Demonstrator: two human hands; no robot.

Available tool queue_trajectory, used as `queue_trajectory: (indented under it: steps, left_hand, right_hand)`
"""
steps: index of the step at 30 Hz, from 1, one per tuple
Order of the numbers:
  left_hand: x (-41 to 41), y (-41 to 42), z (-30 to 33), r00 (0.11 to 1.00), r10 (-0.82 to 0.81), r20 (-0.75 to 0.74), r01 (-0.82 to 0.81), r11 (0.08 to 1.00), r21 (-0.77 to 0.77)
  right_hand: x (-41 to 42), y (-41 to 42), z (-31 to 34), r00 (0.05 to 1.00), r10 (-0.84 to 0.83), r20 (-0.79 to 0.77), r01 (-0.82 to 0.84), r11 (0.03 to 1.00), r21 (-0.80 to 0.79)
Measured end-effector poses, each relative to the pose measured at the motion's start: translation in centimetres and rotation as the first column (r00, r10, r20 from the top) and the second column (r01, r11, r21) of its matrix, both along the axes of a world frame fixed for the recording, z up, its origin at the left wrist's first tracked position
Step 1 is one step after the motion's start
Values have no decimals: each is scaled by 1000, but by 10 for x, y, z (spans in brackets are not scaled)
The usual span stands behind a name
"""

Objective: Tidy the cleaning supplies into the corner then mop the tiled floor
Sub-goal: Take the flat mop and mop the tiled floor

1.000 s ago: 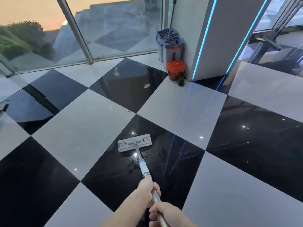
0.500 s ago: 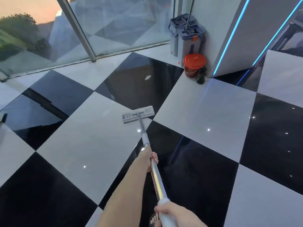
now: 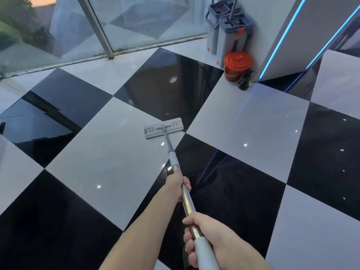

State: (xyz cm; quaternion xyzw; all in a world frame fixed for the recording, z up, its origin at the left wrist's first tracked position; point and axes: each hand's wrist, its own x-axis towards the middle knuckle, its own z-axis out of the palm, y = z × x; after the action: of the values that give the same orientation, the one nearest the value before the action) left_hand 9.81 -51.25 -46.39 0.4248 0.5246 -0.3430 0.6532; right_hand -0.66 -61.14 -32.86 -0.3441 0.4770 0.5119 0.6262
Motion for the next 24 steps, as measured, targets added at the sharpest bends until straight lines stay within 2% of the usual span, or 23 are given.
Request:
queue_trajectory:
  steps: [6, 17, 24]
  left_hand:
    - [-80, 1, 18, 999, 39, 11, -39, 999, -7]
    - [-293, 40, 45, 992, 86, 94, -88, 996, 17]
    - [-336, 83, 62, 999, -11, 47, 8, 998, 60]
  right_hand:
    - [-59, 1, 2, 999, 29, 31, -29, 1000, -5]
    - [-245, 41, 18, 981, 138, 135, -147, 987, 60]
    - [-283, 83, 25, 990, 79, 118, -92, 989, 116]
